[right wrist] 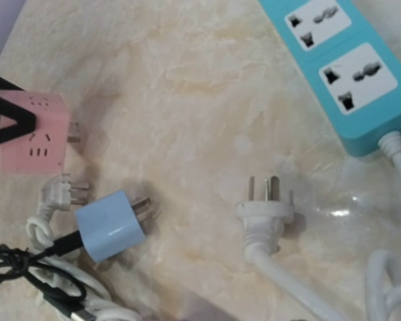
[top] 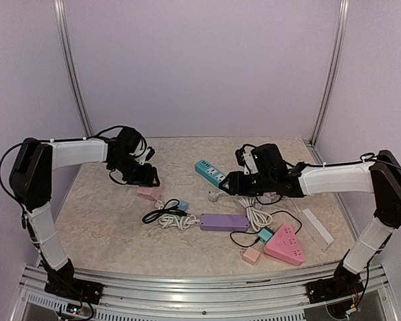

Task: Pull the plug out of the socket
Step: Place the plug at the center of the board, then reset both arms

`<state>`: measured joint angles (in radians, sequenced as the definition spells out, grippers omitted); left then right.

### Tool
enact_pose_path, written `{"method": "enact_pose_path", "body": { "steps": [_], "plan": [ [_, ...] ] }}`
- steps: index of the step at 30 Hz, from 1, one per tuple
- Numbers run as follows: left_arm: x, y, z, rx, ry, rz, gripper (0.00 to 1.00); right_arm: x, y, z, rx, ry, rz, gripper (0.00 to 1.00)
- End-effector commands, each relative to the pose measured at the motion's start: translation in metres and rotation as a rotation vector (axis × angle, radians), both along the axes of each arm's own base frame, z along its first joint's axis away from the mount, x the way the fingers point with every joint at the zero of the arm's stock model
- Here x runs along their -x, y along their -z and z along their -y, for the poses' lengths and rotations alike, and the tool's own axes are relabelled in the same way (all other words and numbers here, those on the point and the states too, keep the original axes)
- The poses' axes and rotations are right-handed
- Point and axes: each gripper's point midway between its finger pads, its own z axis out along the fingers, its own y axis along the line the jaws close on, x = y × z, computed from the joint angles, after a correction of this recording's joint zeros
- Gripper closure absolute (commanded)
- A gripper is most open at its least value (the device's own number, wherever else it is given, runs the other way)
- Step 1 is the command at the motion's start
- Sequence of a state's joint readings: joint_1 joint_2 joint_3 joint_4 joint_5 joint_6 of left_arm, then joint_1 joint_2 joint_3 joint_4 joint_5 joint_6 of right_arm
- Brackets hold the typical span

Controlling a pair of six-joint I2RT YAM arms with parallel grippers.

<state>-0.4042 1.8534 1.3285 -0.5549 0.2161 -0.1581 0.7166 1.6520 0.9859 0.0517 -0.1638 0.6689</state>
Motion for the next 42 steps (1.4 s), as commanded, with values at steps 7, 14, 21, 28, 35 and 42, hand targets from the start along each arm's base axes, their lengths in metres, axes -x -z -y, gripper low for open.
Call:
{"method": "enact_pose_path", "body": {
  "steps": [7, 14, 21, 28, 35, 42],
  "plan": [
    [-0.011, -0.001, 0.000, -0.005, -0.003, 0.006, 0.55, 0.000, -0.014, 0.020, 0.035, 0.048, 0.045, 0.44],
    [-0.011, -0.002, 0.002, 0.001, 0.005, 0.005, 0.36, 0.000, -0.021, 0.028, 0.063, 0.066, 0.068, 0.39],
    [-0.010, -0.002, 0.002, 0.002, 0.011, 0.008, 0.13, -0.001, -0.023, 0.031, 0.072, 0.074, 0.073, 0.37],
    [-0.012, -0.006, 0.000, -0.005, 0.003, 0.034, 0.01, -0.002, -0.031, 0.036, 0.082, 0.088, 0.099, 0.34],
    [-0.020, -0.041, -0.005, 0.025, -0.015, 0.188, 0.01, -0.014, -0.043, 0.054, 0.185, 0.133, 0.170, 0.18],
    [-0.024, -0.132, -0.034, 0.148, -0.119, 0.419, 0.01, -0.043, -0.075, 0.092, 0.280, 0.213, 0.288, 0.00]
  ]
}}
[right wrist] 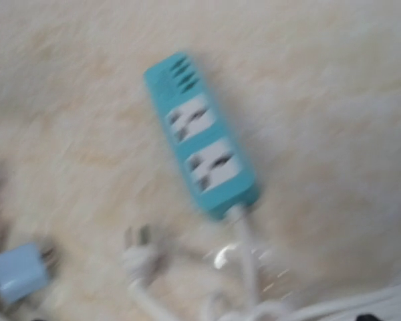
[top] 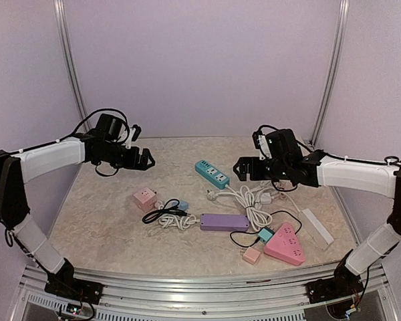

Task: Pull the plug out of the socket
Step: Reset both arms

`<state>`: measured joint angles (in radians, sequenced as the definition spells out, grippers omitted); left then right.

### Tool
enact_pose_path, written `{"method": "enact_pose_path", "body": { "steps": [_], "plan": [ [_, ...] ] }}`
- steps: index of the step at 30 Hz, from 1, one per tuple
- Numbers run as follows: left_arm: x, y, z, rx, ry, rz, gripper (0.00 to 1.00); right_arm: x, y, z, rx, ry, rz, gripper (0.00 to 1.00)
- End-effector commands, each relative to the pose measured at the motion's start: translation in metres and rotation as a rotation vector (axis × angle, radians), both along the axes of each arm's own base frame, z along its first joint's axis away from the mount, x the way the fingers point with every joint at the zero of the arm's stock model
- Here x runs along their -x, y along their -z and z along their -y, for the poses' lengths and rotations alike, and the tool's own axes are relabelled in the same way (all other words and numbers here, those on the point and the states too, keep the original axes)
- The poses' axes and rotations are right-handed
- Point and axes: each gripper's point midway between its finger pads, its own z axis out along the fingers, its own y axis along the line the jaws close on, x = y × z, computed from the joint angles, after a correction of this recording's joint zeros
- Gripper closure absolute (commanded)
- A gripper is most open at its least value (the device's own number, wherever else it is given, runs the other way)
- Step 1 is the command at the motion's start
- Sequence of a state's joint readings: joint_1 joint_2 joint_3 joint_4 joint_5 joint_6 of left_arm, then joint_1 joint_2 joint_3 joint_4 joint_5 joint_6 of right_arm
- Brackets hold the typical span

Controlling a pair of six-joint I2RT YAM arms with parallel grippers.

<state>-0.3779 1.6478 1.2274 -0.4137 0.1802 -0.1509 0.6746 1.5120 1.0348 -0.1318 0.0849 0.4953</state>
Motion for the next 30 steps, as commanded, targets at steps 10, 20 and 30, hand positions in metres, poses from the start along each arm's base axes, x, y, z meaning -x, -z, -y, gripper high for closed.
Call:
{"method": "enact_pose_path", "body": {
  "steps": [10, 20, 30],
  "plan": [
    [-0.024, -0.091, -0.137, 0.222, -0.396, 0.326, 0.01, -0.052, -0.055, 0.159, 0.086, 0.298, 0.255, 0.00],
    [0.045, -0.106, -0.254, 0.126, -0.694, 0.694, 0.01, -0.023, -0.069, 0.253, 0.073, 0.573, 0.499, 0.00],
    [0.094, -0.051, -0.265, -0.011, -0.753, 0.822, 0.01, 0.014, -0.043, 0.283, 0.214, 0.673, 0.650, 0.00]
  ]
}}
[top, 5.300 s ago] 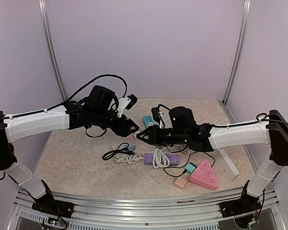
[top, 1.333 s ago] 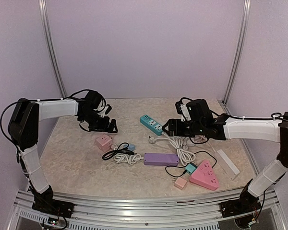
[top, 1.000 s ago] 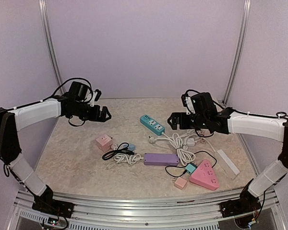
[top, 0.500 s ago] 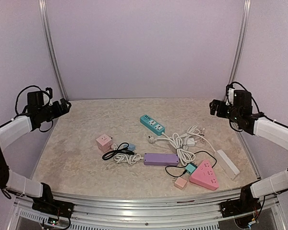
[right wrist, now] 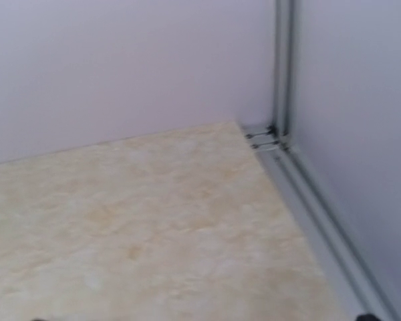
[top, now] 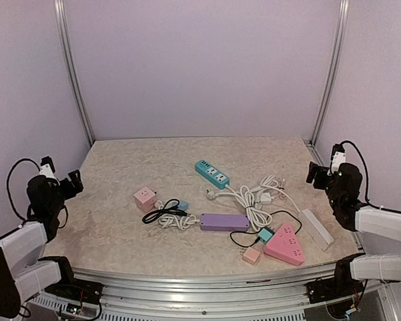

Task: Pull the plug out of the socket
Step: Reset both arms

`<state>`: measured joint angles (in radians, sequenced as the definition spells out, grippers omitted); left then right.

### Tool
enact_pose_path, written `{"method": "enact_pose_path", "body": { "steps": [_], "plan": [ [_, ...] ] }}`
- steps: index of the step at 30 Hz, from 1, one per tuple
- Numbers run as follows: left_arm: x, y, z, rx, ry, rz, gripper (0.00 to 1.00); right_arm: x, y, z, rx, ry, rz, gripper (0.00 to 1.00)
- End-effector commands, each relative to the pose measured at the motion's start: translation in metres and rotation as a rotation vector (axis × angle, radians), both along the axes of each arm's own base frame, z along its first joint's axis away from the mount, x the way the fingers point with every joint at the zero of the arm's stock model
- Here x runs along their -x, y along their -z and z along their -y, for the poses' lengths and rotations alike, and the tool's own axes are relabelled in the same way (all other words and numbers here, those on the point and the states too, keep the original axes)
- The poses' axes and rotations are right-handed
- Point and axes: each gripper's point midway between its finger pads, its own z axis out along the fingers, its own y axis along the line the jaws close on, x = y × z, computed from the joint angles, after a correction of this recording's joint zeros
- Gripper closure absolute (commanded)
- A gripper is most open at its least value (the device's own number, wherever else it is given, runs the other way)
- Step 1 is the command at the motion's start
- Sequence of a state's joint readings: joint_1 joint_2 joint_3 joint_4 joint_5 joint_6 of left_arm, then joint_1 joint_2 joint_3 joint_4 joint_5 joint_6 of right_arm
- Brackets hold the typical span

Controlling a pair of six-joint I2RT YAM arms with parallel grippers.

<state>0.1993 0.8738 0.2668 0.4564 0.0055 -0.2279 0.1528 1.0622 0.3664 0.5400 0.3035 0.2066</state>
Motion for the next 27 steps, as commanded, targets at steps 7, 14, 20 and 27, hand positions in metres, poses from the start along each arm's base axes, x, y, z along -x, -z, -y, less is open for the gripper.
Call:
{"method": "enact_pose_path", "body": {
  "steps": [7, 14, 20, 27],
  "plan": [
    [0.015, 0.003, -0.005, -0.111, -0.040, 0.078, 0.01, 0.031, 0.007, 0.025, 0.123, 0.109, 0.095, 0.00],
    [0.020, 0.002, -0.004, -0.107, -0.044, 0.091, 0.01, 0.044, 0.003, 0.032, 0.113, 0.145, 0.138, 0.00],
    [0.020, 0.002, -0.005, -0.111, -0.050, 0.093, 0.01, 0.041, 0.007, 0.029, 0.110, 0.128, 0.118, 0.00],
    [0.024, 0.000, -0.004, -0.119, -0.049, 0.109, 0.01, 0.042, 0.005, 0.030, 0.108, 0.134, 0.126, 0.01]
  ]
}}
